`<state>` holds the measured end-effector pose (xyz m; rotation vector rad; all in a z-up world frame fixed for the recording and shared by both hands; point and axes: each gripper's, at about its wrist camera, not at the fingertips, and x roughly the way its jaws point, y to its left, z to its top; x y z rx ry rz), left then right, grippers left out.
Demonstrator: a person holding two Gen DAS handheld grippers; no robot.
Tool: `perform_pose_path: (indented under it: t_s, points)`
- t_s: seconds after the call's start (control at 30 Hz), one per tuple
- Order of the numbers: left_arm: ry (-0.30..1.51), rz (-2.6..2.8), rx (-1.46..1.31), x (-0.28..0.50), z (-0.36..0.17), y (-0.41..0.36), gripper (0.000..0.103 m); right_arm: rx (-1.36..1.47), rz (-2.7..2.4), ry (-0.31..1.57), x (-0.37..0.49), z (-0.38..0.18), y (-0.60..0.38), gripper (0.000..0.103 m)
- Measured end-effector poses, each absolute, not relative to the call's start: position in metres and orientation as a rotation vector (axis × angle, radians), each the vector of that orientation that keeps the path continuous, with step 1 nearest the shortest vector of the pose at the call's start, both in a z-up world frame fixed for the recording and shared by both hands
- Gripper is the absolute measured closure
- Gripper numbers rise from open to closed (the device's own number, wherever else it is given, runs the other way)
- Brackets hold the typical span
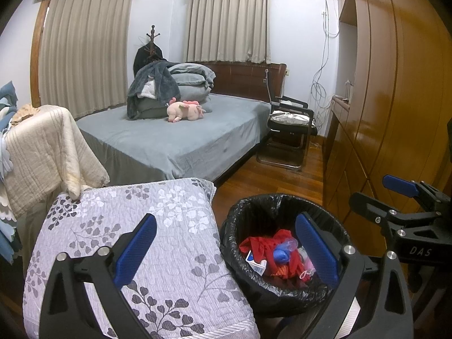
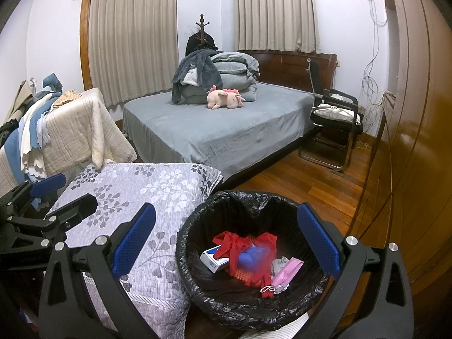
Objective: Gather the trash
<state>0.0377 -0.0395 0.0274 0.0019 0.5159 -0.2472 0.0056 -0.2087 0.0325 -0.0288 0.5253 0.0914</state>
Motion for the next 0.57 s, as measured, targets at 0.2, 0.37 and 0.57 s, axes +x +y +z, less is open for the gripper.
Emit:
perform_pose_path:
  t_s: [0.2, 0.37, 0.57]
  points:
    - [0.526, -0.246, -0.009, 0.028, 0.020, -0.034, 0.006, -0.029, 0.092, 0.531, 0.004, 0.033, -0.207, 0.005]
    - [0.531, -0.243, -0.005, 0.029, 0.018, -0.037, 0.006, -0.029, 0.092, 0.532, 0.005, 0.033, -0.207, 0.005]
    - [0.538, -0.241, -0.006, 0.030, 0.019, -0.037, 0.006, -0.031, 0.095, 0.536, 0.001, 0.034, -0.204, 0.005]
